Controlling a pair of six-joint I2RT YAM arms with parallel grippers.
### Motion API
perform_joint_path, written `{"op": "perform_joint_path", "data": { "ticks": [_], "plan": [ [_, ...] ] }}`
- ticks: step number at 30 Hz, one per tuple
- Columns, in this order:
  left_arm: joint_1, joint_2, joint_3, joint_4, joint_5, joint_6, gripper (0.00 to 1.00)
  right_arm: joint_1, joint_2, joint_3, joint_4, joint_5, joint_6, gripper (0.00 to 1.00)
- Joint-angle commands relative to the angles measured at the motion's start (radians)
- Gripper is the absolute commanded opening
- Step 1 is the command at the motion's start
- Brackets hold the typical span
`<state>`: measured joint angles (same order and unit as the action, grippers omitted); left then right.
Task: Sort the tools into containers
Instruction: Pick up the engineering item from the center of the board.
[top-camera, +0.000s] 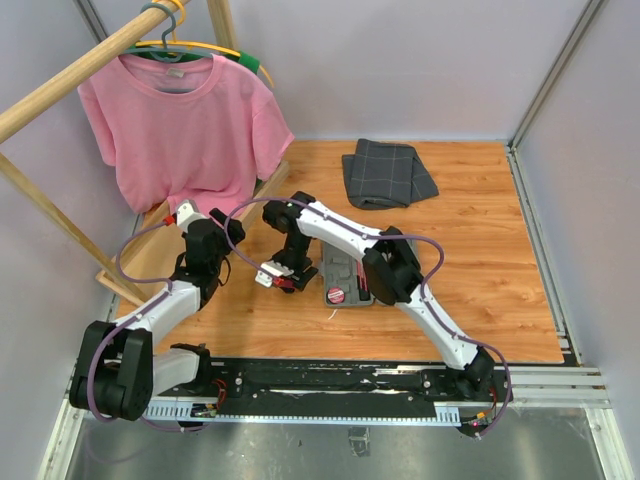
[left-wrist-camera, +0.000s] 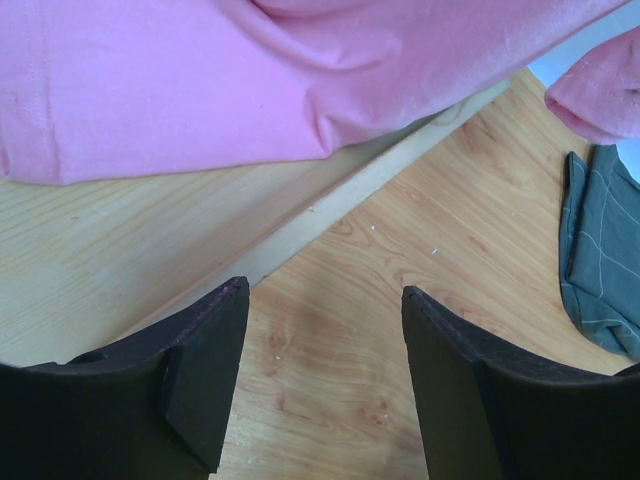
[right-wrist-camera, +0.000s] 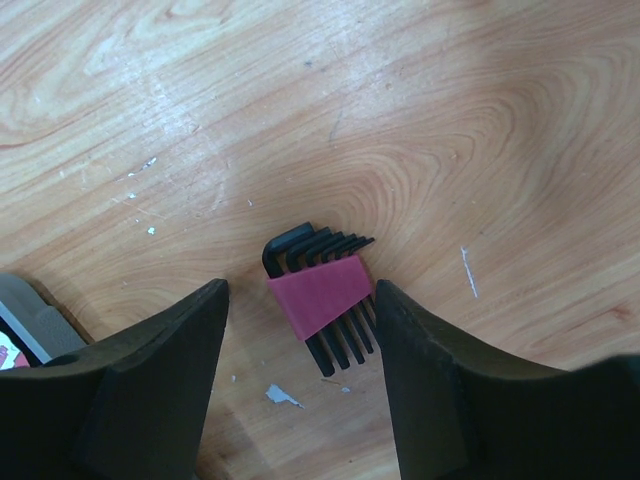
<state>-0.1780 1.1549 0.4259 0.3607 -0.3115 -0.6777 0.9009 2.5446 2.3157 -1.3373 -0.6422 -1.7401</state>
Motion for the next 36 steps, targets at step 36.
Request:
{"op": "perform_joint_path", "data": {
  "ticks": [36],
  "plan": [
    [0.011,0.041,0.022,0.013,0.011,-0.007,0.67,0.083,-0.312,-0.684,0.694,0.316,1.06,0.34]
  ]
}}
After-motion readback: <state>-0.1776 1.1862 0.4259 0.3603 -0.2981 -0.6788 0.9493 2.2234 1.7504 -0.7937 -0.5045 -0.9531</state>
